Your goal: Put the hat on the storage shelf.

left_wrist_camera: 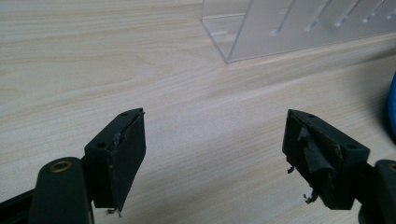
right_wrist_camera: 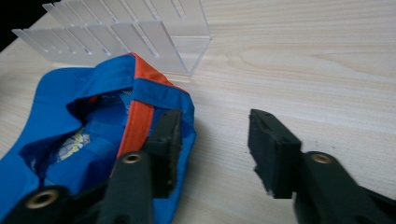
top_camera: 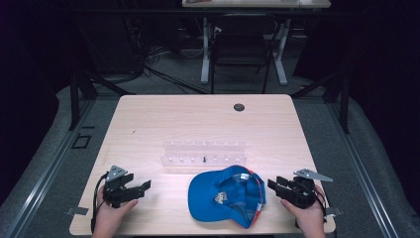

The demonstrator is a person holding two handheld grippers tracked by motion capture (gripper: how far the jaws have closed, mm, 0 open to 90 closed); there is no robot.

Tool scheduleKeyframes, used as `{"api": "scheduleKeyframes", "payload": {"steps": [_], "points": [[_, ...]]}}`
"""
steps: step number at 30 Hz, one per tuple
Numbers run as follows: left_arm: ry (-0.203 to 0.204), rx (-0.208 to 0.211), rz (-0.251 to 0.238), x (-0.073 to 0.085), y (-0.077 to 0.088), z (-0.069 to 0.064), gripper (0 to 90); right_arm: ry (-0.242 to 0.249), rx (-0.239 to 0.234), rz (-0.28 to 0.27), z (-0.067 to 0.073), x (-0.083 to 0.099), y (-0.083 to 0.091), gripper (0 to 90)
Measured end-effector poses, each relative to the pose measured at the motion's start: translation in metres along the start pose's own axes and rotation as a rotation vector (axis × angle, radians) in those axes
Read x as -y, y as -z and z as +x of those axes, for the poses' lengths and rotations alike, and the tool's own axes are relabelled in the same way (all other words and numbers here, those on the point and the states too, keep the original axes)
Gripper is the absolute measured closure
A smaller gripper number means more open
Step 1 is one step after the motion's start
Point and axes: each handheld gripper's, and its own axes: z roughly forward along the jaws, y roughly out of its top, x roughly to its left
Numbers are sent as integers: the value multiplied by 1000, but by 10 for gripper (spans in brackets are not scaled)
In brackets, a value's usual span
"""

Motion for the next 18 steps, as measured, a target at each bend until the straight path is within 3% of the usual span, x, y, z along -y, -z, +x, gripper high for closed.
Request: {"api": "scheduleKeyframes", "payload": {"steps": [3, 4, 5, 7, 8, 12, 15, 18], "points": [[0, -3, -3, 0, 0, 0, 237, -25, -26, 1, 0, -1, 1, 588], [3, 2, -13, 0, 1, 0, 237, -50, -45, -3, -1, -2, 2, 590], [7, 6, -9, 0, 2, 0, 274, -111, -91, 32, -3, -2, 1, 584], [15, 13, 0, 0, 2, 0, 307, -112, -82, 56, -2, -2, 1, 570], [15, 14, 8, 1, 2, 0, 328, -88, -68, 63, 0, -2, 1, 560], [-6, 5, 13, 1, 1, -3, 361, -59, -39, 75, 5, -3, 1, 555], [7, 13, 3, 0, 3, -4, 367, -78, -39, 64, 7, -3, 2, 640], [8, 5, -9, 1, 6, -4, 376, -136, -98, 20, 7, -5, 7, 662]]}}
